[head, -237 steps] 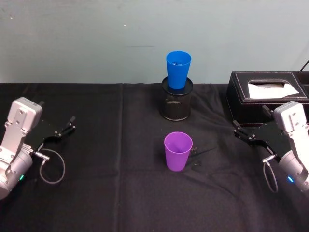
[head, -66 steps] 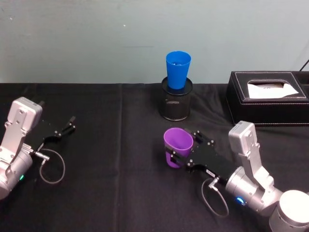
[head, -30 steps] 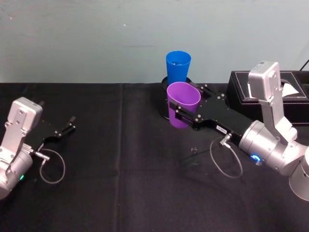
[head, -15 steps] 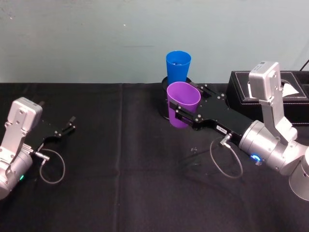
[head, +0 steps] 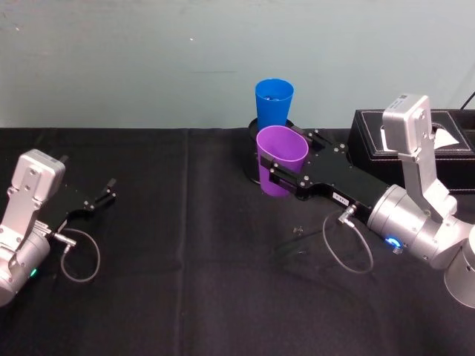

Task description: Pick up one cup with a gripper and tap it against the other cup.

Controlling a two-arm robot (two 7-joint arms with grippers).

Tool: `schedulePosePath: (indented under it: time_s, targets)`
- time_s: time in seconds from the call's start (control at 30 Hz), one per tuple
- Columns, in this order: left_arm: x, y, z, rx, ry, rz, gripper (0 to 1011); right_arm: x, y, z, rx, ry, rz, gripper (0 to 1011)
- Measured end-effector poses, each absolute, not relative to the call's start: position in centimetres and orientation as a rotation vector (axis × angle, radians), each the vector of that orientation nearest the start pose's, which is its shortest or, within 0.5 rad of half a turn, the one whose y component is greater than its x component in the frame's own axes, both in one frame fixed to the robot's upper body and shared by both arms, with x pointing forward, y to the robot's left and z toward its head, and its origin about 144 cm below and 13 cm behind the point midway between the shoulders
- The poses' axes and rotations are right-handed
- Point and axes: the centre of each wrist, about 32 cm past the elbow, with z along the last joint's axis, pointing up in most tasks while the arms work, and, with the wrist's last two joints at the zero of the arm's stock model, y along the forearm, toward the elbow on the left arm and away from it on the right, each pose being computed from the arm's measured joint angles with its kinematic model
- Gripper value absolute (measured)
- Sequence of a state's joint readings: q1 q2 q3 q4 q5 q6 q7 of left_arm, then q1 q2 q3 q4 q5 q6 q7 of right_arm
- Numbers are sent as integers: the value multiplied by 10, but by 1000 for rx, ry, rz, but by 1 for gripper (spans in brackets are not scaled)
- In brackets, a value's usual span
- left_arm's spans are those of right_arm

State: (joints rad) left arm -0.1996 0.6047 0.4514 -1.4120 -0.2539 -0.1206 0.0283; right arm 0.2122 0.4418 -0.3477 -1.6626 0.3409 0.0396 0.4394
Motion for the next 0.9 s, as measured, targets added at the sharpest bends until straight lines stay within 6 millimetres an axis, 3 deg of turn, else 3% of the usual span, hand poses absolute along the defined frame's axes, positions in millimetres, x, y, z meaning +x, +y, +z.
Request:
schedulePosePath:
  time_s: [0.9]
  targets:
    - [489, 310, 1140, 304, -285, 1248, 1000, 494, -242, 1221, -44, -175, -786, 734]
